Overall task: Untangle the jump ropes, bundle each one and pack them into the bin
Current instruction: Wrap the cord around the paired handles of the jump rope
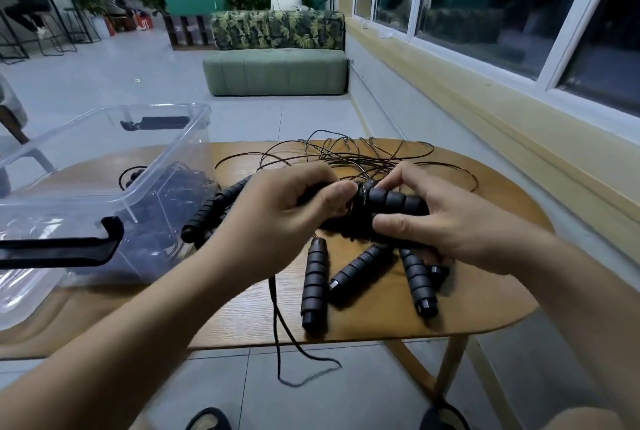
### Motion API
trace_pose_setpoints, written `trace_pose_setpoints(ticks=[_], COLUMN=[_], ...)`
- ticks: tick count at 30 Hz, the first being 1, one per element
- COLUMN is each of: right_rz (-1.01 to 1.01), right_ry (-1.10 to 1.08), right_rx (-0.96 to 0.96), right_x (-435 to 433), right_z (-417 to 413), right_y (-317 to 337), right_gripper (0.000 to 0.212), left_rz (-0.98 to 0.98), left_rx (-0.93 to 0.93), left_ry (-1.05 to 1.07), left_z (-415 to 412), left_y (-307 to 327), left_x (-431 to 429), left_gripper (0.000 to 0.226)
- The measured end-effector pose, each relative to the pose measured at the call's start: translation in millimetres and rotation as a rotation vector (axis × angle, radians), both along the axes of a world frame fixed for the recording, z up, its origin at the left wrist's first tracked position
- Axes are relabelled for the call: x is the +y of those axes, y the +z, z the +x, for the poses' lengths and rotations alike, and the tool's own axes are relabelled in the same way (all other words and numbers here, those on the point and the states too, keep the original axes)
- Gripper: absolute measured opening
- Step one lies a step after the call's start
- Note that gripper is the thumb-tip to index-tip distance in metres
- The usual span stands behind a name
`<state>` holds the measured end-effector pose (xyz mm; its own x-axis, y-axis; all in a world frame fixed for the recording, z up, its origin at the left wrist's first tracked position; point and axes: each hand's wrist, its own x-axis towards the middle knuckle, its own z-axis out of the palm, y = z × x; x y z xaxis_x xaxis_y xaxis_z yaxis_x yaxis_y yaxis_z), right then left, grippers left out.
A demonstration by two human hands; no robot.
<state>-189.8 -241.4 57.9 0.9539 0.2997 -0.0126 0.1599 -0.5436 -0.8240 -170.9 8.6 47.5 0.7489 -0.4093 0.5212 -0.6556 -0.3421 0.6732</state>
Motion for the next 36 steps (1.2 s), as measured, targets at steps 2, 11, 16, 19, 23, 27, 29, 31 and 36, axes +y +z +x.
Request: trace_pose_setpoints(ticks=[2,11,16,19,23,27,29,31,36], right_rz=[0.025,-0.136,0.123,0.268,0.334,0.472,0.523,0.476,0.386], right_ry=[0.094,0.357,0.426,0.405,0.272,0.083,-0.051,-0.143,-0.289], right_rx=[0.046,0.147,0.268,0.226,0.113,-0.015,-0.065,-0.116,-0.167], right_x=[5,10,9,7,5,3,-1,-2,-11], right_z=[-7,-33,-38,-37,-33,-30,-25,-19,-4], right_y=[4,31,31,31,29,32,32,29,22], right_gripper=[0.044,0.057,0.056,0.049,0.049,0.058,0.055,0.055,0.061], left_rz=[-0.078,-0.075,-0.189,-0.198,-0.122,-0.170,-0.183,-0.082,0.311], left_rx=[0.054,0.284,0.340,0.445,0.631,0.520,0.485,0.435,0.133], left_ry=[-0.010,-0.254,-0.404,-0.377,-0.149,-0.186,-0.211,-0.130,-0.004], left_z=[3,21,13,18,29,10,4,6,4], left_y=[0,-16,-19,-29,-59,-34,-25,-29,-22], left_x=[6,14,1,3,13,-21,-29,-26,-19], left_gripper=[0.024,0.039,0.039,0.038,0.022,0.047,0.042,0.042,0.029])
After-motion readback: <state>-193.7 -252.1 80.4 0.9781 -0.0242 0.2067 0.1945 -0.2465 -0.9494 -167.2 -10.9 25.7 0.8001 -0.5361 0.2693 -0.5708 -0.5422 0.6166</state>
